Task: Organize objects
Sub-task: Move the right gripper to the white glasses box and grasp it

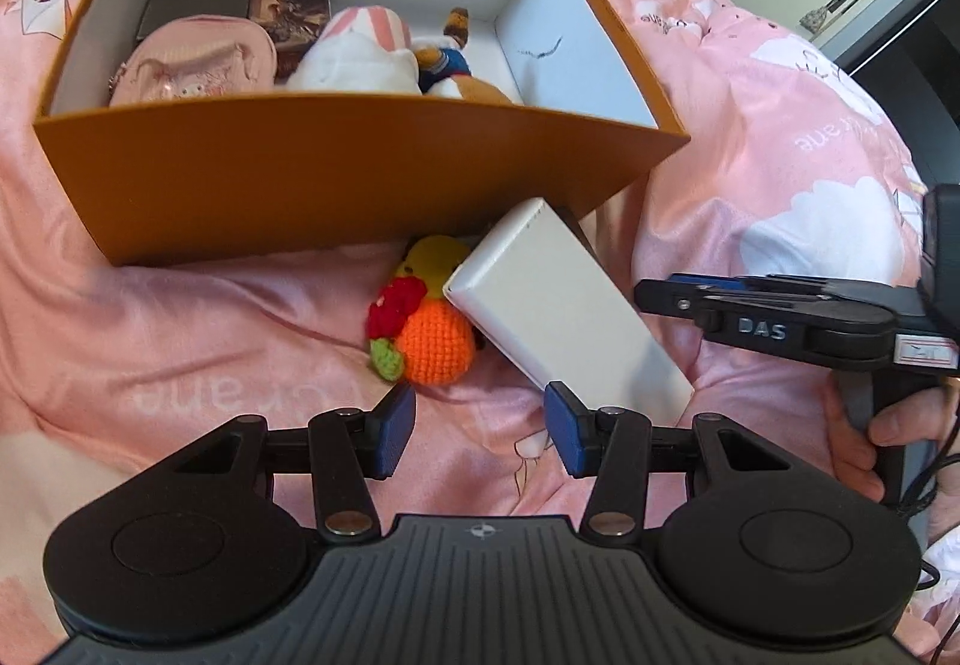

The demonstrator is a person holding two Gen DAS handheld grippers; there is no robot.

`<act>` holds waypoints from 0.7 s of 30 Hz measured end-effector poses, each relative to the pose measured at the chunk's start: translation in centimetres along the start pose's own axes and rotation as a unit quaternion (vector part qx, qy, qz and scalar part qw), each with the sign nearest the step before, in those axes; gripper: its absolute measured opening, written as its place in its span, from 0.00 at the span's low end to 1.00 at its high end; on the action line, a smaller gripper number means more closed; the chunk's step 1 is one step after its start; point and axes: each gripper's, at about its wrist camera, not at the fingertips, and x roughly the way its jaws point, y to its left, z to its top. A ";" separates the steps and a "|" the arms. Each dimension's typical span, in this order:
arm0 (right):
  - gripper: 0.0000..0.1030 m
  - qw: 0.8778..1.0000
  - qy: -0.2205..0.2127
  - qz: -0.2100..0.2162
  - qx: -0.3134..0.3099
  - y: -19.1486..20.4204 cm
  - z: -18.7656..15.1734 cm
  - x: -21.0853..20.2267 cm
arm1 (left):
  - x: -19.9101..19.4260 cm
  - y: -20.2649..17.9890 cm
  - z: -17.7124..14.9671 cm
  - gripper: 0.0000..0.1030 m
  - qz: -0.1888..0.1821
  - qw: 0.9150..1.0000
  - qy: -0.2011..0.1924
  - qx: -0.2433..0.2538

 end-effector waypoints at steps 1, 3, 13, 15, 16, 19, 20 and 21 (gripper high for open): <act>0.32 1.000 0.006 0.003 0.000 0.0 -0.1 0.5 | 0.1 0.0 -0.2 0.55 -0.001 1.000 0.002 0.001; 0.31 1.000 0.021 0.016 0.002 0.1 -0.4 1.2 | 0.2 -0.1 -0.4 0.55 -0.003 1.000 0.005 0.001; 0.16 0.987 0.089 0.135 0.021 1.5 -1.4 1.2 | 0.3 0.4 -0.7 0.47 0.012 1.000 0.019 -0.020; 0.11 0.983 0.098 0.156 0.020 2.3 -1.7 1.2 | 0.2 0.7 -0.9 0.46 0.024 0.999 0.019 -0.027; 0.11 0.983 0.095 0.155 0.010 2.8 -1.8 1.0 | 0.1 1.0 -1.0 0.46 0.024 0.999 0.020 -0.033; 0.09 0.982 0.095 0.161 -0.004 3.8 -2.0 0.9 | -0.6 1.9 -1.4 0.46 0.034 0.998 0.017 -0.056; 0.09 0.981 0.096 0.167 -0.003 4.0 -2.0 0.9 | -1.0 2.2 -1.5 0.47 0.040 0.997 0.011 -0.064; 0.09 0.980 0.097 0.172 0.000 4.0 -2.0 1.0 | -1.5 2.5 -1.6 0.49 0.046 0.996 0.002 -0.072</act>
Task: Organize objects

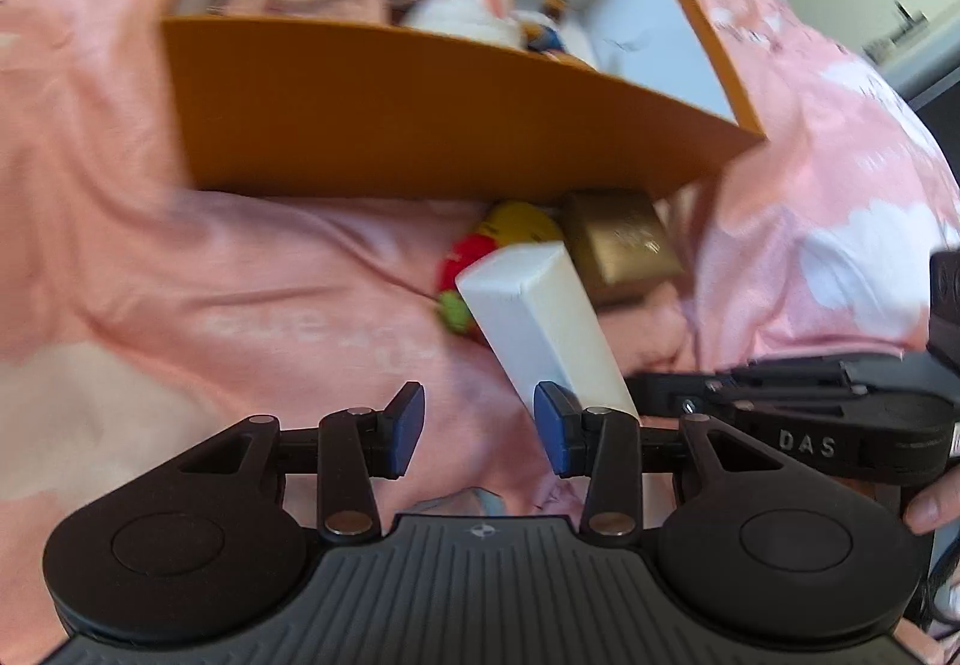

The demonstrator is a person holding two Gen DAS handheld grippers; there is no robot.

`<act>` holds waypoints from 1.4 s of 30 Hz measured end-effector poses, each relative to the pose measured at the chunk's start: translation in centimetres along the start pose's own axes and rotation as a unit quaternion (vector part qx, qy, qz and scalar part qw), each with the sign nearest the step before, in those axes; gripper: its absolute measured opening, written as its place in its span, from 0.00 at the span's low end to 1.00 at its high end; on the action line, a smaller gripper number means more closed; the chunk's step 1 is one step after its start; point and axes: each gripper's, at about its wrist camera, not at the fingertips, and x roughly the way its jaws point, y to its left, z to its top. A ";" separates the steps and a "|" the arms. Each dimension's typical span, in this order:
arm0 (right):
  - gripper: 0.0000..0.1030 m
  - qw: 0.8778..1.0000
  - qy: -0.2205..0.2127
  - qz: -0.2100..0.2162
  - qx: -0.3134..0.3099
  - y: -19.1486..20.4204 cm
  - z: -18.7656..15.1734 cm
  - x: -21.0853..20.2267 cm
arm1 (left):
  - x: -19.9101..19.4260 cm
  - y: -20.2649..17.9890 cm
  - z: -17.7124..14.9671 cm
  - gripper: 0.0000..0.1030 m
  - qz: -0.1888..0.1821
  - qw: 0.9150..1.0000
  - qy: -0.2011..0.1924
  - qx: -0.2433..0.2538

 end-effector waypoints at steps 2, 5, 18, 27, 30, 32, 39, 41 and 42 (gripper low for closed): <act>0.09 1.000 0.001 0.007 0.002 0.2 -0.1 0.1 | -0.9 0.6 -0.1 0.57 0.006 1.000 -0.020 -0.013; 0.09 1.000 0.000 0.008 0.001 0.4 0.3 0.7 | -2.1 1.4 -0.4 0.72 0.000 0.999 -0.038 -0.033; 0.41 0.999 0.006 0.037 -0.029 1.9 -0.3 0.9 | -1.7 3.2 -1.3 0.79 -0.031 0.995 -0.011 -0.098; 0.59 0.976 0.033 -0.008 -0.216 7.0 0.3 2.9 | -1.7 2.8 -1.6 0.79 -0.007 0.998 0.002 -0.066; 0.64 0.973 0.046 -0.004 -0.226 6.8 0.9 3.8 | -1.7 2.9 -1.6 0.84 -0.005 0.998 0.002 -0.070; 0.64 0.975 0.054 0.005 -0.216 6.4 1.3 4.5 | -1.7 3.0 -1.6 0.84 -0.007 0.997 0.002 -0.071; 0.64 0.984 0.064 0.033 -0.165 4.9 1.5 5.7 | -2.0 2.8 -1.1 0.85 -0.020 0.998 -0.009 -0.064; 0.63 0.984 0.060 0.028 -0.164 5.1 1.4 5.4 | -2.3 2.5 -0.9 0.85 -0.023 0.998 -0.018 -0.055; 0.63 0.984 0.058 0.024 -0.165 5.2 1.4 5.2 | -2.6 2.3 -0.8 0.85 -0.022 0.998 -0.024 -0.049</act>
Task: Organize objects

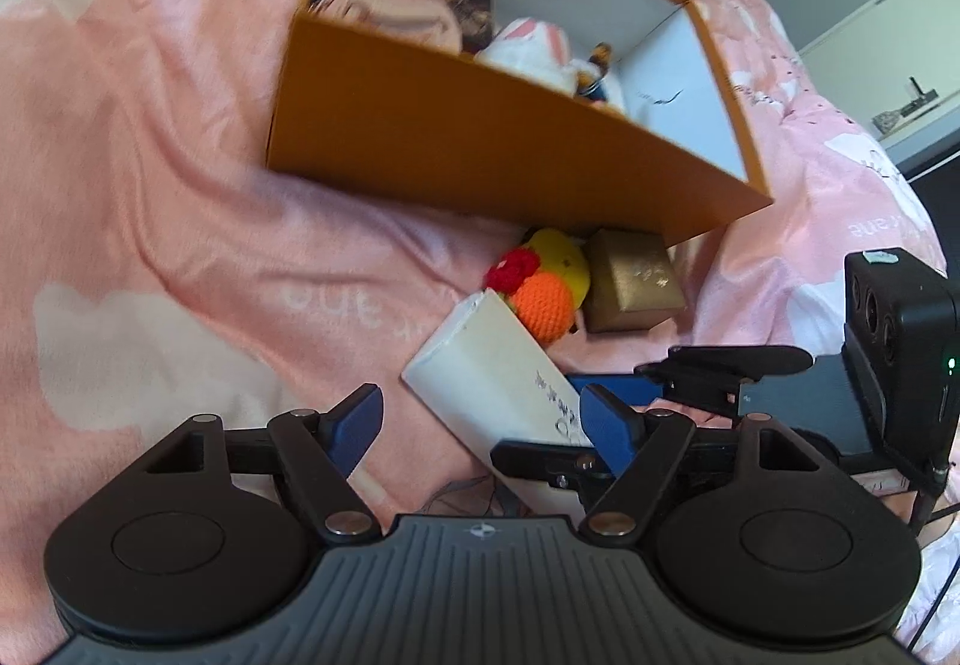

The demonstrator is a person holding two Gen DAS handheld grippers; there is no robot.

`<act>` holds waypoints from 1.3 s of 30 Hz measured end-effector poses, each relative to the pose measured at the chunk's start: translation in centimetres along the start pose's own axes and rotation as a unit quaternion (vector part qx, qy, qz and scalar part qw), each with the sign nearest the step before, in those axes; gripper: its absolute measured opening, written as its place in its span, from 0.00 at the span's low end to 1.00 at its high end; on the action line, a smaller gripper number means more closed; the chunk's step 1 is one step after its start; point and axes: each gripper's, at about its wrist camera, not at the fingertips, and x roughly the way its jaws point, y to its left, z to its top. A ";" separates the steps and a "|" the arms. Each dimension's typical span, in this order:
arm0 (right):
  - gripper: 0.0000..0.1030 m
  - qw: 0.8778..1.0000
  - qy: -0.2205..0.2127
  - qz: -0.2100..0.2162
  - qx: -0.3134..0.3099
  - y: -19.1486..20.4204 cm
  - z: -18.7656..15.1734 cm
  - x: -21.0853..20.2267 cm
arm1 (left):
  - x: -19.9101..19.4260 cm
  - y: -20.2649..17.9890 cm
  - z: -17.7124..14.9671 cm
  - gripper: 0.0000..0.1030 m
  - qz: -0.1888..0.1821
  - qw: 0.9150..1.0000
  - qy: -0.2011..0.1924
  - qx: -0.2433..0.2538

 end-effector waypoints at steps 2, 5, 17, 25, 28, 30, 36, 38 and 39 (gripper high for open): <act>0.61 1.000 -0.005 -0.007 0.000 0.3 -0.2 -0.7 | -0.4 -0.4 0.2 0.85 0.004 1.000 -0.010 0.013; 0.60 1.000 -0.020 -0.016 0.007 0.3 -0.5 -2.1 | -0.7 -1.0 0.5 0.85 -0.011 0.999 -0.019 0.031; 0.06 0.985 -0.103 -0.028 0.136 -3.9 -2.1 -8.7 | 0.6 -4.4 1.9 0.85 -0.038 0.995 -0.006 0.095; 0.43 0.996 -0.064 -0.040 0.056 -0.8 -1.2 -5.4 | 1.0 -2.4 1.3 0.84 -0.002 0.997 0.018 0.071; 0.50 0.997 -0.047 -0.054 0.025 0.4 -1.3 -4.3 | 1.2 -1.5 1.1 0.84 -0.006 0.999 0.024 0.048; 0.56 0.997 -0.040 -0.072 0.002 1.3 -1.4 -3.8 | 1.2 -0.8 1.0 0.84 -0.001 0.999 0.024 0.031; 0.56 0.992 -0.025 -0.119 -0.040 2.9 -1.2 -2.2 | 1.5 0.3 0.9 0.84 0.009 0.999 0.033 0.012; 0.56 0.992 -0.019 -0.121 -0.040 2.9 -1.0 -1.7 | 1.6 0.4 0.8 0.84 0.011 0.999 0.034 0.011; 0.56 0.992 -0.017 -0.119 -0.040 3.0 -1.0 -1.7 | 1.6 0.5 0.8 0.84 0.013 0.999 0.033 0.010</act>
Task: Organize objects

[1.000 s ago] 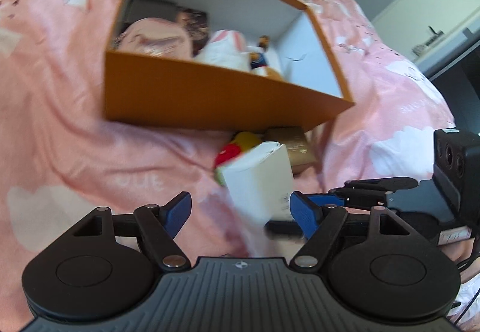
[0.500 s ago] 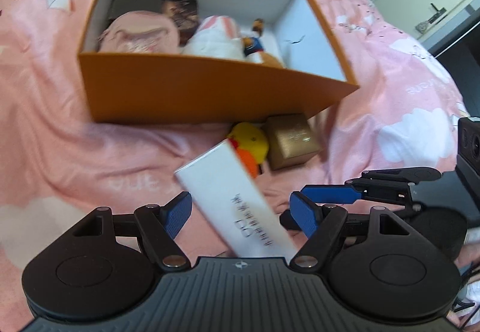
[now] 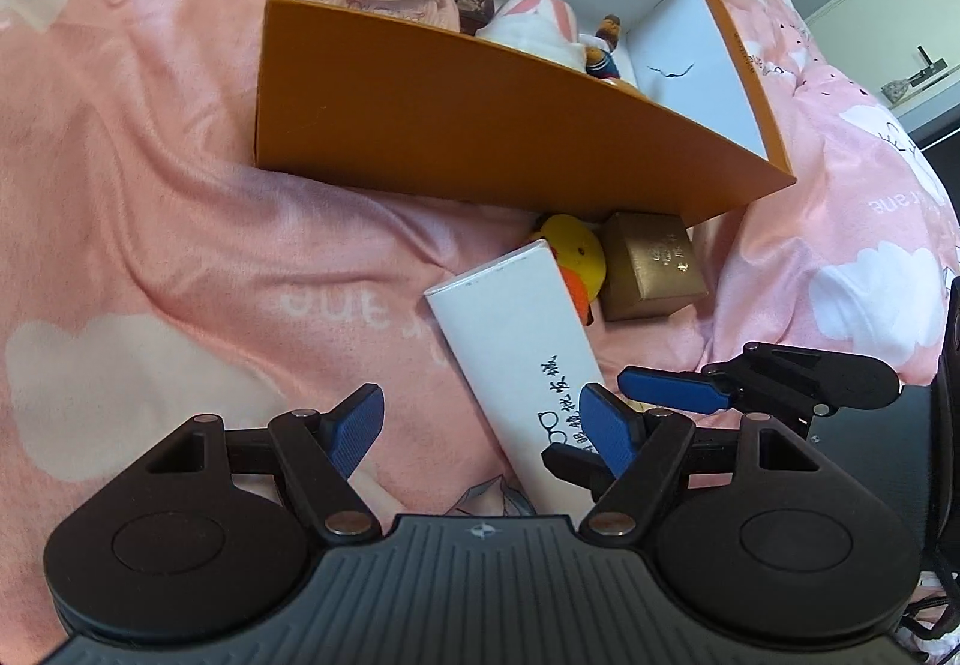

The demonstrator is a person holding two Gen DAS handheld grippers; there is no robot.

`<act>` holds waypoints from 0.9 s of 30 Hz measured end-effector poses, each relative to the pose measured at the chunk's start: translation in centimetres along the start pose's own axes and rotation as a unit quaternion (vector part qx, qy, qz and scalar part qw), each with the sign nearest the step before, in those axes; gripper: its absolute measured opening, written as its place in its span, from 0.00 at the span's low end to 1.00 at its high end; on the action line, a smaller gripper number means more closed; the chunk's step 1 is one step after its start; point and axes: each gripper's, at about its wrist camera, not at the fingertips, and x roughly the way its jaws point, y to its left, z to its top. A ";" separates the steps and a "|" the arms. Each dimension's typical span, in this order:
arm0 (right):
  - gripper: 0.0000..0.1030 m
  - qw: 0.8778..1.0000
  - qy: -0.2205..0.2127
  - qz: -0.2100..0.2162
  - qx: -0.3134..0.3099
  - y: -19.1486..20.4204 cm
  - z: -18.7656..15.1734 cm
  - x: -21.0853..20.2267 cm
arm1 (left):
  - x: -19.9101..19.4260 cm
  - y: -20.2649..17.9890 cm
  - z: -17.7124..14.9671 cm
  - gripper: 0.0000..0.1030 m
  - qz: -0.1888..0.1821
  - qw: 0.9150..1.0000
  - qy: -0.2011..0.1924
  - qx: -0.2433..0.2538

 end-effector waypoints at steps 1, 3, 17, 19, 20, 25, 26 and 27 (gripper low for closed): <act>0.56 1.000 0.001 0.002 -0.003 0.1 0.1 0.1 | -0.1 0.1 0.0 0.84 0.000 1.000 -0.001 -0.001; 0.56 1.000 0.005 0.007 -0.003 0.1 0.2 0.5 | -0.1 0.2 0.0 0.84 -0.001 1.000 -0.003 -0.004; 0.51 1.000 -0.012 -0.022 0.018 -1.5 0.4 -2.0 | 1.4 0.2 -0.5 0.85 -0.048 0.998 0.023 -0.039; 0.51 0.999 -0.014 -0.032 0.022 -2.2 0.2 -2.7 | 1.9 0.3 -0.7 0.86 -0.055 0.997 0.034 -0.052; 0.51 0.999 -0.016 -0.037 0.024 -2.5 0.1 -3.0 | 2.3 0.3 -0.9 0.86 -0.061 0.996 0.042 -0.057; 0.51 0.997 -0.023 -0.067 0.039 -4.4 -0.3 -3.8 | 4.1 -0.3 -1.3 0.86 -0.081 0.993 0.057 -0.069; 0.51 0.996 -0.025 -0.075 0.042 -4.8 -0.3 -3.8 | 4.3 -0.4 -1.2 0.86 -0.080 0.993 0.056 -0.072; 0.51 0.995 -0.028 -0.083 0.043 -5.2 -0.3 -3.9 | 4.5 -0.5 -1.2 0.86 -0.081 0.992 0.052 -0.076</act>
